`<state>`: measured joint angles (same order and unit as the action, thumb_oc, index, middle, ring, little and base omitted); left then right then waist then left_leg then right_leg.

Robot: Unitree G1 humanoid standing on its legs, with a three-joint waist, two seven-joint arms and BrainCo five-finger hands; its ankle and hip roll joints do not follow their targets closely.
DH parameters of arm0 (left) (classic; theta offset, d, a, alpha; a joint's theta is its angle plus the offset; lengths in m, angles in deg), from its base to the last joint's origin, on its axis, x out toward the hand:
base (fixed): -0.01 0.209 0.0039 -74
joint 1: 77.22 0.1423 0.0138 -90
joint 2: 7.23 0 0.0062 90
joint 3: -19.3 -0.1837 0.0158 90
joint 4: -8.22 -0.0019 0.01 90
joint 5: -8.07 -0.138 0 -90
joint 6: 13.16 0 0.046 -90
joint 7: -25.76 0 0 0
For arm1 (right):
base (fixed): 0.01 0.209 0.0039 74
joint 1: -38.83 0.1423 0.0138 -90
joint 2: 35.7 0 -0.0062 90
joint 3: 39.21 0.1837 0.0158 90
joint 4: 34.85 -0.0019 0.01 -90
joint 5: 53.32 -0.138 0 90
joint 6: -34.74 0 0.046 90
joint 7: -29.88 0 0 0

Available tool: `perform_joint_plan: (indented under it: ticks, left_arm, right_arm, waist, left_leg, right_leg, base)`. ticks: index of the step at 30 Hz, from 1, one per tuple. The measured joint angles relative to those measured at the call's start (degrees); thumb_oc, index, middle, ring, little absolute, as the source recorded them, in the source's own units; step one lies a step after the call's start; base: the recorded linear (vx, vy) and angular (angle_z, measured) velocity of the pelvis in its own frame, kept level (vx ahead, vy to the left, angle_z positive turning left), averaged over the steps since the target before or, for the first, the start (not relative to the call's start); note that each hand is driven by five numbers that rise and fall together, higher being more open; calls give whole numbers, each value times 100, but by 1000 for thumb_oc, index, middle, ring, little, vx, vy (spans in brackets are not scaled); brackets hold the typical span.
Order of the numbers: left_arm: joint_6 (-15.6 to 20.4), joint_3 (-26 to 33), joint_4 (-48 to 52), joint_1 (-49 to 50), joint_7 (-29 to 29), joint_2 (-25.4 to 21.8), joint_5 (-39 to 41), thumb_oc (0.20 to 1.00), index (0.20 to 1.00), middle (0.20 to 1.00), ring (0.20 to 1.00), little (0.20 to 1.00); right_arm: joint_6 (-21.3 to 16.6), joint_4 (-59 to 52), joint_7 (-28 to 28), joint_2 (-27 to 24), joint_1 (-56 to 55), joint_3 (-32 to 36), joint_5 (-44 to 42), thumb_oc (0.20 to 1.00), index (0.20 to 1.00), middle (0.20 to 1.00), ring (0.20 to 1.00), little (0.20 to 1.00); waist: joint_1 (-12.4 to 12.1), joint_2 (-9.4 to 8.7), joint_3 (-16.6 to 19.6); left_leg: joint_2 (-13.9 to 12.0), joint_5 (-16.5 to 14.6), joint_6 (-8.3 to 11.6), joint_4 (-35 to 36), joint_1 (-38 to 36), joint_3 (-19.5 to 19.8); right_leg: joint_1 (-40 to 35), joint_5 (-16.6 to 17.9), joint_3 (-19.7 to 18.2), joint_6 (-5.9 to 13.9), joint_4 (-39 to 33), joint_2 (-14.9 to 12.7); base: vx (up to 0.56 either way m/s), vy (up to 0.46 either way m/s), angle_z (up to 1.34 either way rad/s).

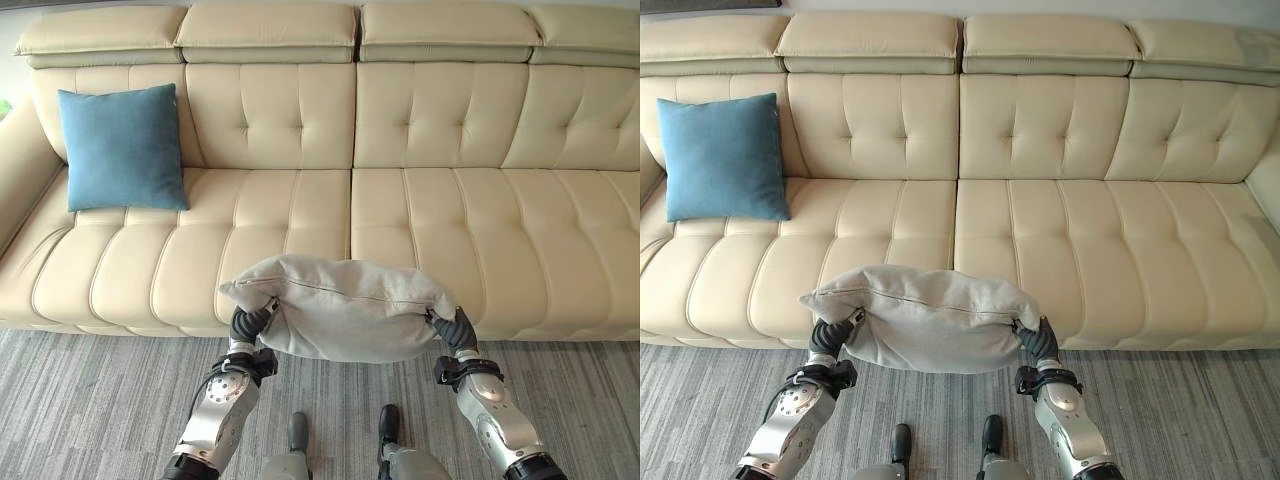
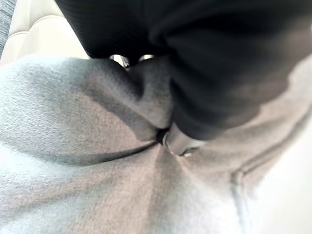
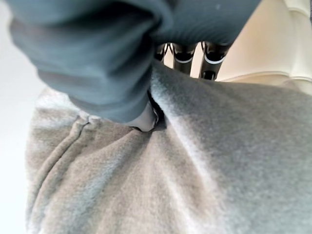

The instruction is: Pick up all the scattered cushions and arrange them neatly on the sofa.

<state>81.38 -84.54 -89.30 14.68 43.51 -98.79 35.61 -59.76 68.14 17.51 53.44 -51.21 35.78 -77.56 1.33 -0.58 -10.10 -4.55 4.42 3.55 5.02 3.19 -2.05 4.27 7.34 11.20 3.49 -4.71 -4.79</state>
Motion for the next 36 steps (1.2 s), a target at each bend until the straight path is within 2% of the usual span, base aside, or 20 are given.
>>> perform_joint_plan:
  ticks: [5,8,9,11,12,14,16,18,19,22,24,26,27,28,30,31,32,33,34,36]
  left_arm:
    - [-38,29,-1,101,4,-2,0,200,200,200,200,200]
    - [-38,47,0,188,7,9,1,200,200,200,200,200]
    - [-38,60,0,192,11,26,4,200,200,200,200,200]
    - [-38,37,-71,121,25,73,5,200,200,200,200,200]
    - [-39,35,-174,51,27,186,5,200,200,200,200,200]
    - [-39,38,-193,6,45,203,3,200,200,200,200,200]
    - [-40,41,-335,-192,46,326,2,200,200,200,200,200]
    - [-52,49,-407,-254,61,364,2,200,200,200,200,200]
    - [-51,99,-374,-222,60,342,-6,200,200,200,200,200]
    - [-51,214,-238,-234,60,270,-159,200,200,200,200,200]
    - [-51,238,-56,-205,48,89,-173,200,200,200,200,200]
    - [-52,269,41,-164,38,-37,-176,200,200,200,200,200]
    - [-49,270,106,-147,38,-177,-179,200,200,200,200,200]
    - [-43,301,120,-131,45,-280,-181,200,200,200,200,200]
    - [-45,340,118,-123,44,-393,-184,200,200,200,200,200]
    - [-44,349,121,-87,44,-376,-188,200,200,200,200,200]
    - [-44,389,125,-11,35,-345,-238,200,200,200,200,200]
    - [-44,392,125,0,35,-348,-264,200,200,200,200,200]
    - [-44,389,130,-8,32,-328,-317,200,200,200,200,200]
    - [-44,449,135,-9,23,-290,-392,200,200,200,200,200]
  right_arm:
    - [51,-5,-5,3,-36,-26,14,200,200,200,200,200]
    - [83,-5,-10,-1,-37,-70,57,200,200,200,200,200]
    - [87,-7,-16,1,-39,-89,58,200,200,200,200,200]
    - [90,-12,-89,-10,-18,-93,60,200,200,200,200,200]
    - [106,-48,-130,-50,25,-65,62,200,200,200,200,200]
    - [122,-138,-135,-150,173,-73,77,200,200,200,200,200]
    - [125,-230,-186,-304,303,-65,115,200,200,200,200,200]
    - [144,-290,-206,-382,382,-4,169,200,200,200,200,200]
    - [167,-535,-211,-377,287,-5,243,200,200,200,200,200]
    - [182,-885,-214,-311,122,0,309,200,200,200,200,200]
    - [198,-898,-202,-213,91,-2,312,200,200,200,200,200]
    - [209,-899,-163,-58,3,-24,342,200,200,200,200,200]
    - [208,-901,-123,52,-66,-6,344,200,200,200,200,200]
    - [233,-890,-100,186,-47,-12,352,200,200,200,200,200]
    - [246,-894,-88,317,-48,-16,400,200,200,200,200,200]
    - [247,-894,-89,332,-61,-6,408,200,200,200,200,200]
    - [259,-890,-73,335,-68,-14,410,200,200,200,200,200]
    - [259,-891,-62,336,-71,-20,410,200,200,200,200,200]
    - [260,-891,-59,329,-43,-18,408,200,200,200,200,200]
    - [262,-892,-59,319,-18,-22,406,200,200,200,200,200]
  waist:
    - [-10,-14,203]
    - [-23,-12,252]
    - [-32,-46,245]
    - [-119,-145,185]
    - [-214,-175,122]
    - [-269,-126,27]
    - [-256,-42,-75]
    - [-340,46,-107]
    - [-339,183,-75]
    - [-304,39,-61]
    - [-314,-94,-38]
    - [-331,-221,-6]
    - [-302,-360,33]
    - [-405,-461,45]
    - [-365,-465,36]
    - [-329,-459,29]
    - [-312,-431,8]
    - [-291,-416,-1]
    - [-281,-363,-49]
    - [-176,-352,-66]
  left_leg:
    - [-134,-2,-4,-3,81,32]
    - [-230,27,30,-69,88,14]
    - [-237,-33,127,-664,442,59]
    - [-149,-93,140,-1696,1086,219]
    - [-67,-200,161,-1908,1348,338]
    - [-23,-179,213,-1105,1431,222]
    - [7,-141,273,-419,1503,-130]
    - [24,-144,240,-535,1500,-182]
    - [1,-196,106,-557,1326,-153]
    - [374,-179,73,-545,1270,-204]
    - [498,-41,-171,-546,1180,-387]
    - [533,85,-415,-545,1057,-562]
    - [590,118,-516,-572,1017,-655]
    - [604,97,-636,-546,951,-670]
    - [561,190,-907,-458,799,-730]
    - [568,178,-943,-387,662,-759]
    - [574,123,-995,-178,397,-787]
    - [580,110,-1003,-121,302,-792]
    - [586,89,-996,-43,185,-811]
    - [594,47,-936,-43,117,-835]
  right_leg:
    - [73,-10,-27,-28,0,142]
    - [86,-70,-41,-168,2,250]
    - [123,-134,-70,-261,7,290]
    - [156,-146,-73,-345,17,207]
    - [150,-146,-78,-400,6,122]
    - [118,-210,-53,-404,-41,56]
    - [111,-415,-87,-343,-45,-1]
    - [70,-402,-165,-328,-38,-28]
    - [-4,-410,-240,-233,-39,-42]
    - [-9,-614,-524,-14,-2,-375]
    - [-1,-705,-671,90,144,-526]
    - [72,-837,-802,259,609,-624]
    - [211,-751,-807,258,963,-647]
    - [472,-769,-873,460,1498,-660]
    - [759,-744,-982,502,2179,-619]
    - [902,-720,-975,577,2579,-647]
    - [1115,-985,-954,632,2947,-670]
    - [1171,-1086,-928,621,2892,-652]
    - [1224,-1130,-635,598,2461,-654]
    - [1317,-888,-294,565,1340,-559]
  base:
    - [53,-110,-1]
    - [-7,-95,-3]
    - [23,-50,14]
    - [121,16,21]
    - [276,111,16]
    - [256,131,20]
    - [211,130,16]
    - [258,178,-39]
    - [303,249,-52]
    - [213,193,-28]
    - [105,107,-18]
    - [75,132,0]
    - [62,140,-12]
    - [60,120,-22]
    - [126,113,-26]
    - [198,85,-27]
    - [197,42,-25]
    - [182,-9,-25]
    - [146,-50,-6]
    - [175,-79,10]
